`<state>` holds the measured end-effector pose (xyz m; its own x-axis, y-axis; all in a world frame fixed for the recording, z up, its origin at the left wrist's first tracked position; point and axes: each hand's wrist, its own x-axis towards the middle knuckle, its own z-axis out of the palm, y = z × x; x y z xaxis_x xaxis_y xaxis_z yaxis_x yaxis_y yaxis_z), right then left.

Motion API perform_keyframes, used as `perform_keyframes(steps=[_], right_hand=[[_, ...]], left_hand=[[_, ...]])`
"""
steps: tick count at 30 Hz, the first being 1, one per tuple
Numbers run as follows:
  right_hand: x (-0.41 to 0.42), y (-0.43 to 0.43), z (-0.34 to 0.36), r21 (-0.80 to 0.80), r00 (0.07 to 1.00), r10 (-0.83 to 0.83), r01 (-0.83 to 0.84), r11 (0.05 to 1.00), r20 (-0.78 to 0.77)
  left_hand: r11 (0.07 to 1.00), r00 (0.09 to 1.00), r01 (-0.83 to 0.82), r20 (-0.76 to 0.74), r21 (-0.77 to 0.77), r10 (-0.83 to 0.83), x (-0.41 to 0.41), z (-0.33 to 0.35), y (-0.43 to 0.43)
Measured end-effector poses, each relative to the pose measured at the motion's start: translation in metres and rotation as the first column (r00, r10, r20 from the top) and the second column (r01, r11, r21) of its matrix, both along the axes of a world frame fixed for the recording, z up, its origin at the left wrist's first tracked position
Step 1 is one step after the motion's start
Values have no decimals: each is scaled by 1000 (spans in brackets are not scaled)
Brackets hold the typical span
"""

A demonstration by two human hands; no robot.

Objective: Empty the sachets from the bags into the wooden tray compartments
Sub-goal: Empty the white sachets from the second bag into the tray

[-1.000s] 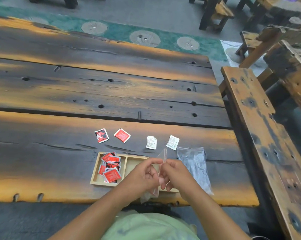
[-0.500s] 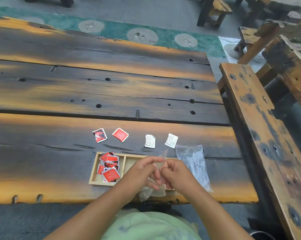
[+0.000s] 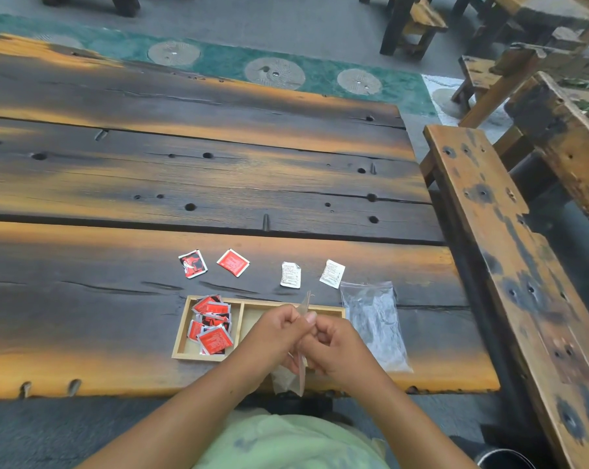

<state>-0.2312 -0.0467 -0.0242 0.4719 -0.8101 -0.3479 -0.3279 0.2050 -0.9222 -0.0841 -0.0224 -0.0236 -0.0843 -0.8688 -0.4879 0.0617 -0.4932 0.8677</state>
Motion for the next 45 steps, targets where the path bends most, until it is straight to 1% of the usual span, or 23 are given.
perform_keyframes(steps=[4, 9, 11, 13, 16, 18, 21, 25, 28, 31, 33, 36, 40, 43, 45], right_hand=[[-5, 3, 9, 117, 995, 8, -20, 993, 103], [-9, 6, 11, 182, 992, 17, -41, 982, 129], [-8, 8, 12, 203, 992, 1, -26, 979, 123], [-6, 10, 13, 209, 994, -5, -18, 978, 108], [-5, 12, 16, 221, 995, -1, -21, 975, 99], [-5, 11, 17, 218, 996, -14, -4, 976, 83], [-4, 10, 19, 189, 998, -17, 5, 982, 62], [-2, 13, 21, 196, 997, -16, 0, 981, 79], [2, 14, 22, 208, 992, -31, 4, 978, 126], [7, 14, 24, 253, 981, -68, 20, 967, 183], [9, 14, 25, 273, 972, -93, 31, 961, 214], [10, 15, 23, 283, 969, -116, 51, 958, 218], [12, 17, 23, 307, 961, -138, 59, 950, 240], [12, 16, 23, 339, 942, -161, 55, 939, 294], [12, 14, 22, 352, 940, -179, 69, 934, 291]], left_hand=[[998, 997, 58, -56, -2, -58, 6, 2, 2], [995, 994, 96, -57, -4, -96, 10, 3, 6], [990, 990, 139, -36, -3, -139, 12, 3, 7], [980, 980, 200, -18, 6, -200, 15, 2, 8], [968, 968, 249, -32, 4, -249, 19, 0, 7], [965, 964, 262, -44, -1, -262, 20, -1, 6], [964, 964, 267, -20, 14, -267, 20, -2, 6], [961, 961, 275, -31, -14, -276, 24, -2, 7], [974, 965, 221, -132, -50, -226, 22, -1, 10], [984, 943, 162, -282, -74, -177, 19, 1, 13], [987, 925, 141, -344, -82, -161, 18, 3, 13], [987, 907, 138, -389, -87, -161, 20, 5, 13], [985, 900, 150, -400, -91, -174, 22, 3, 13], [991, 884, 106, -450, -76, -129, 23, -1, 14], [995, 881, 76, -462, -67, -98, 23, -3, 13]])
